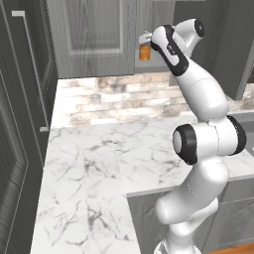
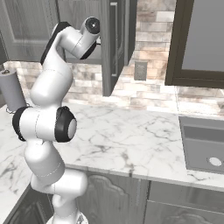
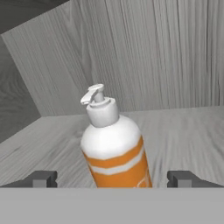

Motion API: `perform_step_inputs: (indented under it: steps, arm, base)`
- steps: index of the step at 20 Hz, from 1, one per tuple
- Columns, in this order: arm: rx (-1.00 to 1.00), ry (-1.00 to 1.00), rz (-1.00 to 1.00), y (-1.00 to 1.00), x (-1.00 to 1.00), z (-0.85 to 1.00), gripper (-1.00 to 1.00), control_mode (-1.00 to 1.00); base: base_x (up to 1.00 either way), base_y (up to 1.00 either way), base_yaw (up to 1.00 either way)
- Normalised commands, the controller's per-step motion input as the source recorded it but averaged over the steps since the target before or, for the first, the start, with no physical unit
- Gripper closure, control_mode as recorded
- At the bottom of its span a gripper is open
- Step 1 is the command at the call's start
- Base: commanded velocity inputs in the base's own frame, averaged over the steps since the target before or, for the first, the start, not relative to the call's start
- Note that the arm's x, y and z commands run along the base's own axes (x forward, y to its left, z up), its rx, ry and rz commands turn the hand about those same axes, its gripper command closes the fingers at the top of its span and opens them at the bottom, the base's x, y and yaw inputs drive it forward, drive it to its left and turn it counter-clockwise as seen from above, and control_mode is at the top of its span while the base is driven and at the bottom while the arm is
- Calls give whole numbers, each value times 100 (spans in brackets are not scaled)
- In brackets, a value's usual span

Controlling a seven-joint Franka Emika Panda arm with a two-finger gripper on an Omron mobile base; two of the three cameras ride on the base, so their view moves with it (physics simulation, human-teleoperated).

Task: Open the cabinet. Pick the soap dispenser and place it next to the sink. Then close the cabinet.

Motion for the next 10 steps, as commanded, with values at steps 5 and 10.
perform_step_inputs:
  steps: [5,10]
  arm:
    - [0,0,0,0,0,0,-100,-100]
    - [0,0,0,0,0,-1,-100,-100]
  base:
    - [0,0,0]
    - [0,0,0]
